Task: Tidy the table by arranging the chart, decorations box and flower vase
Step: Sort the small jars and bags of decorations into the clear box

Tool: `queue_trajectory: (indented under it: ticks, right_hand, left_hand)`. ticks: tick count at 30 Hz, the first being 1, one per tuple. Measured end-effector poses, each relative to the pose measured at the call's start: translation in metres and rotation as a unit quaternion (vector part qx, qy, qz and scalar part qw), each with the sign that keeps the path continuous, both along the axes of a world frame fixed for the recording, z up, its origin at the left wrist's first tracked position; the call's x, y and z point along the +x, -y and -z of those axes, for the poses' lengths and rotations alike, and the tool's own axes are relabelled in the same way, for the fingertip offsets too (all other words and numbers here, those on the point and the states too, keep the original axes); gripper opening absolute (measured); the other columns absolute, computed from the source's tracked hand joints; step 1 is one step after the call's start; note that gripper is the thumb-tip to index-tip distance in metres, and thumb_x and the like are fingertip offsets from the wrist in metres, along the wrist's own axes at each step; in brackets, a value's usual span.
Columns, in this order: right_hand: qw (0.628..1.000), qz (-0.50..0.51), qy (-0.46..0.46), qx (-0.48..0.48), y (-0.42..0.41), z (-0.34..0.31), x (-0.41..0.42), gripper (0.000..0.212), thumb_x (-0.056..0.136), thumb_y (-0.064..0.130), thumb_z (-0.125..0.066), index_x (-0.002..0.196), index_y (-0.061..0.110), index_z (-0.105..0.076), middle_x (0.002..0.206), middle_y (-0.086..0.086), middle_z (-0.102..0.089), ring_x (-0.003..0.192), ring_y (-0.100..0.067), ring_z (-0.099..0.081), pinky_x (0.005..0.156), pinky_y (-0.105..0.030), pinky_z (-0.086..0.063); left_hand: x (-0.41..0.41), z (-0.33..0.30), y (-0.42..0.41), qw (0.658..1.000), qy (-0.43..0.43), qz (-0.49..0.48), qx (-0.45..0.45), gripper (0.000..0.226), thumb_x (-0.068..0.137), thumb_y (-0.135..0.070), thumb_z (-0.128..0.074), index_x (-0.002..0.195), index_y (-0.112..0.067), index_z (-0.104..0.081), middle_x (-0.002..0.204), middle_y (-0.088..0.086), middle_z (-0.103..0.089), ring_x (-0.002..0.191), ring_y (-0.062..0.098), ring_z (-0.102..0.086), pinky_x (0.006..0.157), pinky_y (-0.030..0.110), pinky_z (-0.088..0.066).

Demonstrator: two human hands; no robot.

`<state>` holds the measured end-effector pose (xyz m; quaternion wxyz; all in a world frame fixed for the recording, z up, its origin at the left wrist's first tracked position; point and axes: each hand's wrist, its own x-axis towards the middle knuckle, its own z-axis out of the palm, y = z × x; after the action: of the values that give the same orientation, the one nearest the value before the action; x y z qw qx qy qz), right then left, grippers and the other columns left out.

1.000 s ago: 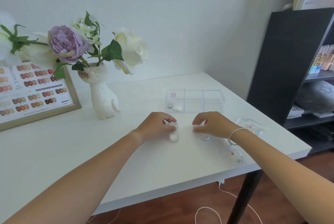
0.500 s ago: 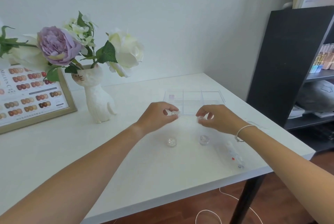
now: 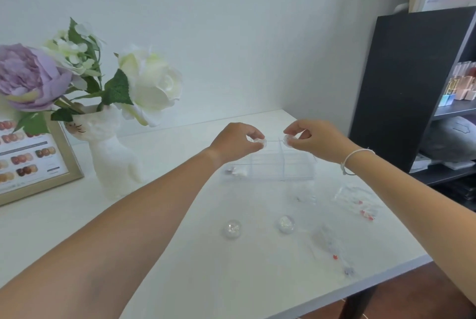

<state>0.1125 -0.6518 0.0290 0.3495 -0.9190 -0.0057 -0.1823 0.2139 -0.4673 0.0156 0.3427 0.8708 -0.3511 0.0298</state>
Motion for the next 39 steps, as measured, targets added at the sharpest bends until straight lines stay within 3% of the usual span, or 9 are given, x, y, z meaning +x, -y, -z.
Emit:
queue_trajectory:
  ticks: [4,6,9,15,22,28,34,39]
  right_hand:
    - [1.0,0.01,-0.002,0.003,0.007,0.001,0.012,0.015,0.085,0.025,-0.062,0.097,0.019,-0.066,0.079,0.019,-0.058,0.054,-0.001,-0.05,0.044,-0.001,-0.036]
    - [1.0,0.011,-0.004,0.009,0.01,0.002,0.017,0.015,0.085,0.025,-0.062,0.097,0.018,-0.066,0.078,0.018,-0.058,0.053,0.001,-0.051,0.045,-0.001,-0.036]
    - [1.0,0.01,-0.007,0.021,0.013,0.006,0.025,0.015,0.085,0.025,-0.062,0.098,0.018,-0.066,0.077,0.018,-0.058,0.046,0.009,-0.049,0.043,-0.002,-0.036]
    - [1.0,0.017,-0.011,0.02,0.016,0.013,0.032,0.014,0.085,0.026,-0.061,0.098,0.021,-0.066,0.07,0.02,-0.056,0.045,0.01,-0.049,0.042,-0.002,-0.036]
    - [0.999,0.017,-0.006,0.027,0.015,0.017,0.035,0.013,0.085,0.024,-0.062,0.096,0.019,-0.067,0.061,0.02,-0.056,0.042,0.009,-0.048,0.04,-0.002,-0.034]
    - [1.0,0.006,-0.012,0.015,0.012,0.015,0.035,0.01,0.087,0.021,-0.059,0.094,0.018,-0.065,0.045,0.04,-0.05,0.039,0.008,-0.047,0.04,-0.003,-0.032]
    - [1.0,0.001,-0.012,0.017,0.011,0.014,0.034,0.01,0.086,0.021,-0.06,0.094,0.017,-0.065,0.047,0.04,-0.052,0.04,0.009,-0.047,0.039,-0.002,-0.032]
    - [1.0,-0.005,-0.012,0.019,0.01,0.015,0.033,0.008,0.086,0.021,-0.06,0.093,0.019,-0.065,0.045,0.039,-0.051,0.038,0.008,-0.047,0.036,-0.002,-0.03]
  left_hand:
    - [0.016,0.0,0.01,0.999,-0.001,-0.004,0.049,0.022,0.081,-0.031,-0.066,0.099,-0.019,-0.07,0.105,-0.004,-0.068,0.08,-0.001,-0.056,0.078,0.023,-0.044]
    - [0.02,-0.001,0.014,0.998,-0.008,-0.006,0.066,0.022,0.081,-0.03,-0.066,0.098,-0.018,-0.07,0.106,-0.003,-0.067,0.096,0.009,-0.06,0.089,0.029,-0.047]
    - [0.023,0.0,0.019,0.994,-0.003,-0.006,0.111,0.021,0.081,-0.028,-0.064,0.098,-0.018,-0.07,0.108,-0.003,-0.067,0.103,0.014,-0.059,0.093,0.033,-0.047]
    - [0.028,0.003,0.029,0.981,0.017,-0.007,0.195,0.022,0.082,-0.026,-0.063,0.102,-0.018,-0.069,0.114,-0.004,-0.064,0.106,0.015,-0.057,0.092,0.033,-0.047]
    - [0.031,0.001,0.042,0.952,0.068,-0.01,0.297,0.022,0.082,-0.023,-0.061,0.103,-0.017,-0.066,0.114,-0.003,-0.063,0.107,0.018,-0.057,0.079,0.028,-0.043]
    - [0.031,0.001,0.043,0.948,0.078,-0.018,0.309,0.023,0.082,-0.023,-0.062,0.103,-0.016,-0.068,0.113,-0.001,-0.065,0.108,0.02,-0.058,0.078,0.029,-0.044]
    - [0.031,0.003,0.043,0.952,0.072,-0.022,0.297,0.019,0.081,-0.024,-0.063,0.098,-0.016,-0.068,0.107,-0.001,-0.065,0.097,0.02,-0.058,0.075,0.028,-0.043]
    - [0.031,0.004,0.042,0.954,0.08,-0.018,0.289,0.021,0.081,-0.023,-0.063,0.1,-0.015,-0.069,0.111,-0.002,-0.067,0.105,0.02,-0.06,0.077,0.029,-0.045]
